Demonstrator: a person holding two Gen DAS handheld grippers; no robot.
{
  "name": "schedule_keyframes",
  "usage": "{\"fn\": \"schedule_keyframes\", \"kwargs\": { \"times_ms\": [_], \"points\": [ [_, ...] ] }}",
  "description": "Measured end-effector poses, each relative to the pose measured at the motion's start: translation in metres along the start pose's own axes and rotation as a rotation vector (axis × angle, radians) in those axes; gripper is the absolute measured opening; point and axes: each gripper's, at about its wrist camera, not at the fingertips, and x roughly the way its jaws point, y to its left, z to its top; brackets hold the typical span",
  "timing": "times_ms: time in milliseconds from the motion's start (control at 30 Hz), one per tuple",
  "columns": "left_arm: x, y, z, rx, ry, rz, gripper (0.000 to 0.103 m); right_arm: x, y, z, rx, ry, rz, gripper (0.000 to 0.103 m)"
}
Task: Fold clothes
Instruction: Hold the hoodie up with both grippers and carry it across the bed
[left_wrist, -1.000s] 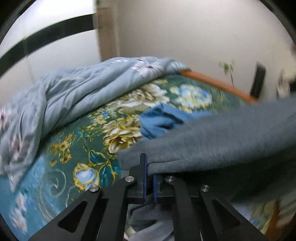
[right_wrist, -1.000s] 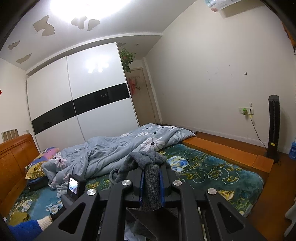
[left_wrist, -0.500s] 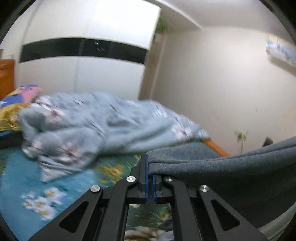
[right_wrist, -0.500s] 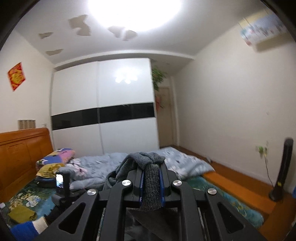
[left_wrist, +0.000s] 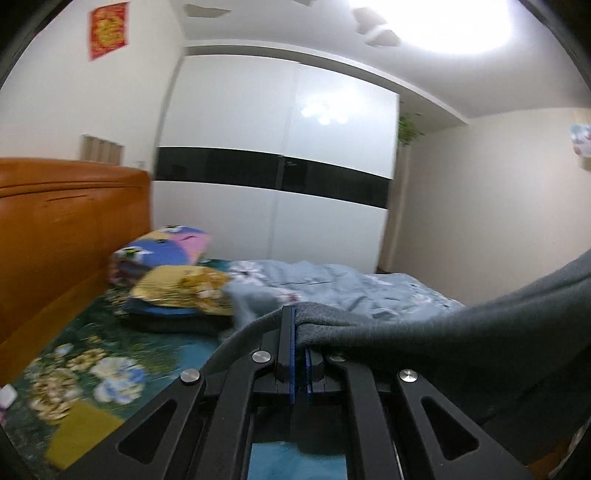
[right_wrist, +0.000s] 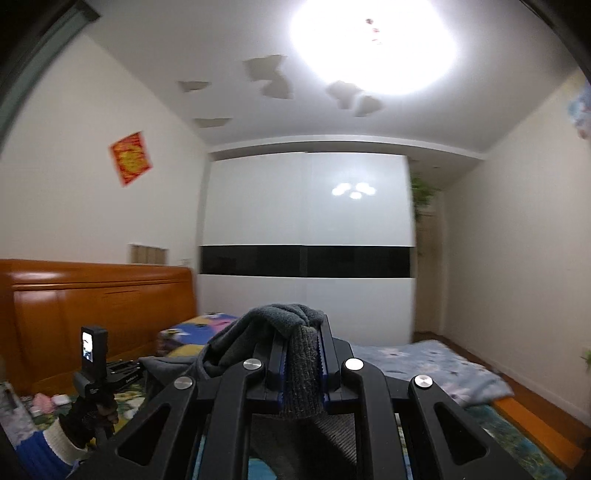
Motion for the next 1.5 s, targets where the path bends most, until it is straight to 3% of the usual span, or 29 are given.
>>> {"fn": "schedule_keyframes", "kwargs": {
  "times_ms": [133, 333, 467, 600, 700, 800, 867, 1033, 1167, 1267, 1367, 1500],
  "points": [
    [-0.037, 0.048, -0.009, -0.019, 0.005, 0.065, 0.004, 0.013, 0.073, 0.002, -0.051, 0.031, 0.109, 0.014],
    [-0.099, 0.128, -0.004, -0.107, -0.077, 0.224, 0.004, 0.029, 0.171, 0.005, -0.139, 0.038, 0.272, 0.014],
    [-0.148, 0.180, 0.006, -0.165, -0.130, 0.314, 0.004, 0.024, 0.212, 0.013, -0.138, 0.013, 0.377, 0.014],
    [-0.176, 0.199, 0.022, -0.147, -0.175, 0.378, 0.004, 0.014, 0.225, 0.020, -0.117, -0.043, 0.434, 0.014],
    [-0.174, 0.198, 0.034, -0.133, -0.178, 0.379, 0.004, 0.019, 0.206, 0.010, -0.087, -0.038, 0.416, 0.014],
    [-0.148, 0.184, 0.030, -0.091, -0.141, 0.347, 0.004, 0.034, 0.168, -0.017, -0.057, 0.030, 0.350, 0.014],
    [-0.115, 0.162, 0.016, -0.038, -0.074, 0.307, 0.004, 0.044, 0.142, -0.035, -0.037, 0.075, 0.307, 0.014],
    [-0.007, 0.104, -0.047, -0.028, 0.140, 0.173, 0.004, 0.084, 0.055, -0.126, -0.004, 0.294, 0.159, 0.014],
    [0.098, 0.059, -0.126, 0.035, 0.347, 0.165, 0.004, 0.126, -0.028, -0.222, 0.060, 0.512, 0.057, 0.014],
    [0.159, 0.045, -0.185, 0.005, 0.512, 0.145, 0.004, 0.167, -0.077, -0.284, 0.104, 0.659, -0.010, 0.014],
    [0.199, 0.024, -0.216, 0.022, 0.579, 0.156, 0.004, 0.201, -0.125, -0.332, 0.135, 0.752, -0.051, 0.014],
    [0.239, 0.004, -0.232, 0.064, 0.617, 0.180, 0.004, 0.253, -0.169, -0.366, 0.208, 0.774, -0.080, 0.014]
  ]
}}
